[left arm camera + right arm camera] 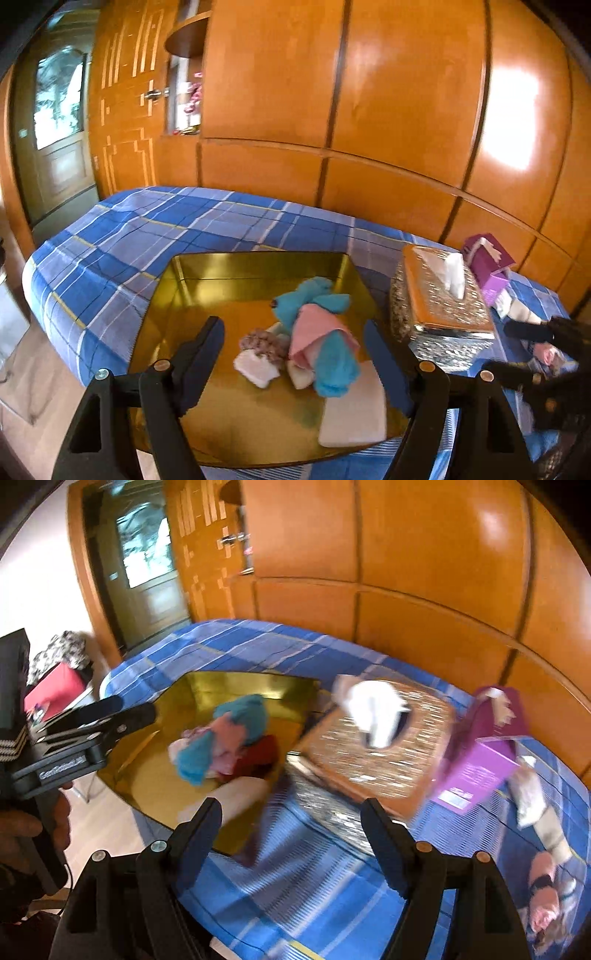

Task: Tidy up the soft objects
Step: 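Move both grippers back toward the remaining socks and tissue pack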

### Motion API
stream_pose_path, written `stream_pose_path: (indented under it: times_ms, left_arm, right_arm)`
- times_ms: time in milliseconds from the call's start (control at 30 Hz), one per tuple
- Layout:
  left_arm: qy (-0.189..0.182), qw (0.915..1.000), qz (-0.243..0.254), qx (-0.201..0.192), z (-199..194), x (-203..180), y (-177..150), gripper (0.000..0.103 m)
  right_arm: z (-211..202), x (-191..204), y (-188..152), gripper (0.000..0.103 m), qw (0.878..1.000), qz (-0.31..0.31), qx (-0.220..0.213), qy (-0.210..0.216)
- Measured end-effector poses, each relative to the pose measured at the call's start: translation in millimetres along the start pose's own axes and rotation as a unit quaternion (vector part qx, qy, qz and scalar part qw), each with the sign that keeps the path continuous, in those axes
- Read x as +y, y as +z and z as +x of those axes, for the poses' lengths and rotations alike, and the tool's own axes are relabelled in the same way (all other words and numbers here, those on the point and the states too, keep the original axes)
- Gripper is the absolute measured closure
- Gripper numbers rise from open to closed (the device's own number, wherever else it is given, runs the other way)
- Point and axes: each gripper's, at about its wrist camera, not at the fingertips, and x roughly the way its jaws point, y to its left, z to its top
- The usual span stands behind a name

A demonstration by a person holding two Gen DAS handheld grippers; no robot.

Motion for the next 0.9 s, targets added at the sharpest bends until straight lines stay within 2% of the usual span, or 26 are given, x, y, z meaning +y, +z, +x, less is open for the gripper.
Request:
stream_pose_path:
  times_ms: [267, 367, 500, 633, 733, 900]
  left_arm:
    - [-0.036, 0.9985, 0.041, 0.002, -7.4, -36.6, 0.8, 0.025]
    - [-0.054, 0.9967, 0.061, 0.002, -11.4, -53.5, 3.4, 0.025]
    - [-0.087, 0.9913, 0.098, -0.003, -18.7, -82.9, 8.3, 0.025]
    - [-0.138, 0.9787, 0.152, -0.002, -26.4, -125.7, 12.5, 0.025]
    - [-0.167, 0.9675, 0.190, 0.001, -28.4, -159.3, 12.8, 0.025]
    - [-0.220, 0.9455, 0.238, 0.031, -21.5, -222.6, 11.5, 0.021]
  right_arm:
    - [-24.4, -78.1, -19.6, 0.024, 0.995, 0.076, -0.009, -0.063]
    - [-34.1, -111.2, -27.7, 0.024, 0.989, 0.113, -0.015, -0.091]
    - [-47.8, -157.3, -39.9, 0.024, 0.976, 0.167, -0.021, -0.140]
    - [-62.7, -207.4, -55.6, 0.024, 0.955, 0.226, -0.025, -0.192]
    - [-72.0, -246.0, -70.6, 0.024, 0.934, 0.270, -0.029, -0.232]
    - [-79.5, -304.2, -103.1, 0.024, 0.892, 0.348, -0.043, -0.285]
